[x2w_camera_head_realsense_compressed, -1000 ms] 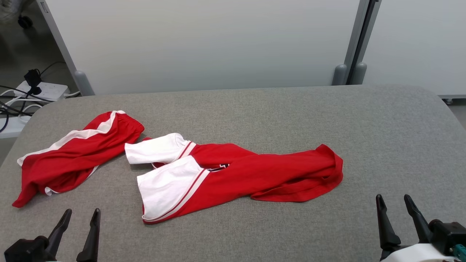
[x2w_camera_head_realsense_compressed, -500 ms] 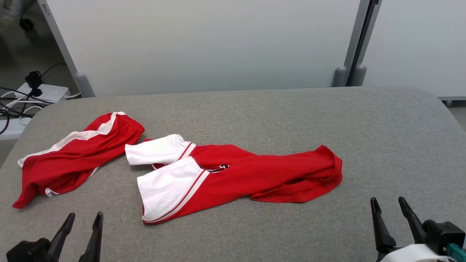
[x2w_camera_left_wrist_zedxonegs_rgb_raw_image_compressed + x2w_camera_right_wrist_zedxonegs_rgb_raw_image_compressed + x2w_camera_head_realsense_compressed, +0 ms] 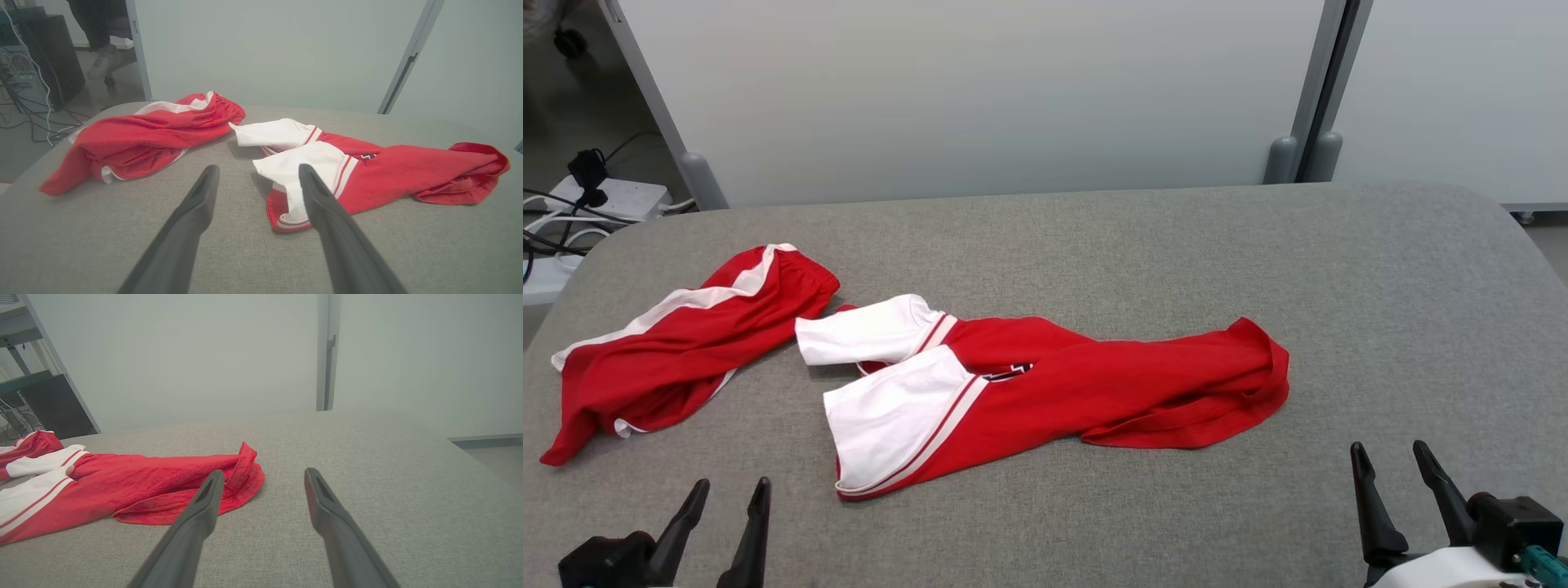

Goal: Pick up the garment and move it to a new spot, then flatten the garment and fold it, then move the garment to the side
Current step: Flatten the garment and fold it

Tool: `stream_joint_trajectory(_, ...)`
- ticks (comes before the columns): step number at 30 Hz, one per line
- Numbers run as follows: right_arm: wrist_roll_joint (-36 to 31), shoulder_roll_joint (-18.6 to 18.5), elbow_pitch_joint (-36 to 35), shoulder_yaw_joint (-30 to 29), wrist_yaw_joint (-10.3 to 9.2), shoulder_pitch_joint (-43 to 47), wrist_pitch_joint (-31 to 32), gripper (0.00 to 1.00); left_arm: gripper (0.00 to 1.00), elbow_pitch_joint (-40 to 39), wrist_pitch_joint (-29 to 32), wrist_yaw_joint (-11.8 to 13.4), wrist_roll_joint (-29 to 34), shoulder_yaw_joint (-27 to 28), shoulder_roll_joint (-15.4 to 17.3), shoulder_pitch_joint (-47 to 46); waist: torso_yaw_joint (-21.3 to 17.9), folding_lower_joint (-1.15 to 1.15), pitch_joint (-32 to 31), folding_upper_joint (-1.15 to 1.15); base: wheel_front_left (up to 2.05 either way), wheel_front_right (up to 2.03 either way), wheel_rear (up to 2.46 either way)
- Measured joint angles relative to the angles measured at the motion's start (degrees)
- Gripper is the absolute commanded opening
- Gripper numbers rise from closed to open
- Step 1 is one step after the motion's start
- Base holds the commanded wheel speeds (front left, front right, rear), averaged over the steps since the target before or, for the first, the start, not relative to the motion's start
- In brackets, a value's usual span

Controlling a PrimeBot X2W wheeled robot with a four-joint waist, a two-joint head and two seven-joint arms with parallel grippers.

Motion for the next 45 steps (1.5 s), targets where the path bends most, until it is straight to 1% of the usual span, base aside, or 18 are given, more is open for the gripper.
stream_joint_trajectory(3, 0.0, 0.0, -0.1, 0.1, 0.00, 0.0, 0.0, 1.00, 1.00, 0.1, 1.1, -0.2, 0.0, -0.9, -0.3, -0.6, -0.2, 0.00, 0.6, 0.00, 0.00, 0.00, 0.00)
stream_joint_trajectory(5, 0.0, 0.0, -0.2, 0.3, 0.00, -0.1, 0.2, 1.00, 1.00, 0.9, 2.3, -0.9, -0.1, -2.1, -1.1, -2.5, -0.5, 0.00, 1.4, 0.00, 0.00, 0.00, 0.00)
stream_joint_trajectory(9, -0.1, 0.0, -0.9, 0.9, 0.00, -0.6, 0.3, 1.00, 1.00, 4.0, 4.7, -3.3, -0.6, -4.5, -2.8, -8.4, -1.5, 0.00, 3.4, 0.00, 0.00, 0.00, 0.00)
stream_joint_trajectory(10, -0.1, 0.0, -1.5, 1.5, 0.00, -1.6, 0.3, 1.00, 1.00, 6.6, 5.7, -4.5, -1.1, -5.1, -3.6, -11.8, -2.1, 0.00, 4.8, 0.00, 0.00, 0.00, 0.00)
stream_joint_trajectory(12, -0.2, 0.0, -1.6, 1.9, 0.00, -2.9, 0.3, 1.00, 1.00, 9.9, 6.4, -5.7, -2.0, -5.2, -4.3, -15.4, -2.9, 0.00, 6.3, 0.00, 0.00, 0.00, 0.00)
stream_joint_trajectory(17, -0.3, 0.0, -1.6, 2.4, 0.00, -5.3, 0.2, 1.00, 1.00, 19.5, 7.8, -8.0, -3.5, -4.5, -4.3, -23.5, -5.3, 0.00, 10.1, 0.00, 0.00, 0.00, 0.00)
stream_joint_trajectory(19, -0.2, 0.0, -1.4, 2.6, 0.00, -6.1, -0.3, 1.00, 1.00, 23.6, 8.5, -8.9, -4.0, -4.2, -3.8, -26.2, -6.4, 0.00, 11.6, 0.00, 0.00, 0.00, 0.00)
stream_joint_trajectory(25, -0.1, 0.0, 0.1, 3.4, 0.00, -7.7, -1.5, 1.00, 1.00, 32.8, 9.5, -10.2, -5.5, -3.8, -3.2, -30.6, -9.0, 0.00, 14.6, 0.00, 0.00, 0.00, 0.00)
stream_joint_trajectory(30, 0.2, 0.0, 0.7, 3.4, 0.00, -8.4, -2.1, 1.00, 1.00, 36.9, 10.0, -10.7, -6.7, -3.8, -3.5, -31.9, -9.1, 0.00, 15.4, 0.00, 0.00, 0.00, 0.00)
stream_joint_trajectory(31, 0.2, 0.0, 0.8, 3.4, 0.00, -8.7, -2.2, 1.00, 0.89, 37.5, 10.0, -10.7, -6.8, -3.9, -3.6, -31.9, -9.0, 0.00, 15.4, 0.00, 0.00, 0.00, 0.00)
stream_joint_trajectory(32, 0.3, 0.0, 0.9, 3.4, 0.00, -8.9, -2.2, 1.00, 0.89, 37.8, 10.0, -10.9, -7.1, -3.9, -3.7, -31.9, -8.9, 0.00, 15.4, 0.00, 0.00, 0.00, 0.00)
stream_joint_trajectory(33, 0.4, 0.0, 1.1, 3.5, 0.00, -9.1, -2.3, 1.00, 0.45, 37.8, 9.9, -11.1, -7.2, -3.9, -3.8, -31.9, -8.8, 0.00, 15.4, 0.00, 0.00, 0.00, 0.00)
stream_joint_trajectory(34, 0.4, 0.0, 1.4, 3.5, 0.00, -9.4, -2.6, 1.00, 0.05, 37.9, 10.1, -11.2, -7.5, -4.1, -4.0, -32.0, -8.6, 0.00, 15.4, 0.00, 0.00, 0.00, 0.00)
stream_joint_trajectory(35, 0.5, 0.0, 1.7, 3.5, 0.00, -9.6, -2.7, 1.00, 0.00, 37.9, 10.5, -11.3, -7.9, -4.4, -4.2, -32.0, -8.5, 0.00, 15.4, 0.00, 0.00, 0.00, 0.00)
stream_joint_trajectory(39, 0.6, 0.0, 2.2, 3.5, 0.00, -9.6, -2.9, 1.00, 0.00, 37.4, 12.0, -11.7, -10.3, -5.2, -4.8, -32.0, -7.8, 0.00, 15.2, 0.00, 0.00, 0.00, 0.00)
stream_joint_trajectory(43, 0.6, 0.0, 2.5, 3.5, 0.00, -9.7, -3.3, 1.00, 0.00, 35.9, 12.9, -11.7, -11.6, -6.0, -4.6, -32.0, -7.2, 0.00, 15.0, 0.00, 0.00, 0.00, 0.00)
stream_joint_trajectory(45, 0.6, 0.0, 2.6, 3.6, 0.00, -9.7, -3.3, 1.00, 0.00, 34.9, 12.3, -11.7, -11.6, -6.3, -4.1, -32.0, -7.1, 0.00, 15.0, 0.00, 0.00, 0.00, 0.00)
